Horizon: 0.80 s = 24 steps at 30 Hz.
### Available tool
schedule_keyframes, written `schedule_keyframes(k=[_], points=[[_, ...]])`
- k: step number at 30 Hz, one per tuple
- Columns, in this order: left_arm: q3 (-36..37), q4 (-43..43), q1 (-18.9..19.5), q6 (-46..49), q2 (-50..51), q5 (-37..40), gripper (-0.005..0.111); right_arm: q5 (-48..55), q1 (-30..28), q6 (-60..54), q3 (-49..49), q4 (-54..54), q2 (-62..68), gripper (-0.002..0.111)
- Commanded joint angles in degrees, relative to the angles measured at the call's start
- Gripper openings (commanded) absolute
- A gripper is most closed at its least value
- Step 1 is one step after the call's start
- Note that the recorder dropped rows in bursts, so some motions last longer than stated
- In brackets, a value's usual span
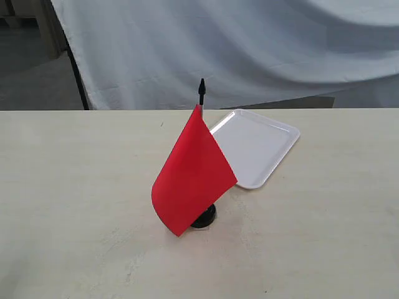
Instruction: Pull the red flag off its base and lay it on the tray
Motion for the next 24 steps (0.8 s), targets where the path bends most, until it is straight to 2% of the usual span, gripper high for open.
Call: schedule_keyframes(k=[1,10,24], points=[[0.09,0.22,-0.29,-0.37,-0.04,-0.73,0.001,0.2,-0.21,-0.28,0.15,-0.41,-0.22,-0.001],[0.09,0.22,-0.29,-0.37,-0.04,-0.73,0.001,-0.88,-0.21,-0.28,0.15,-0.41,-0.22,-0.001],[0.09,0.22,-0.29,-0.37,-0.04,-0.73,0.001,-39.74,-0.21,0.33,0.15,-0.03,-0.22,-0.001]])
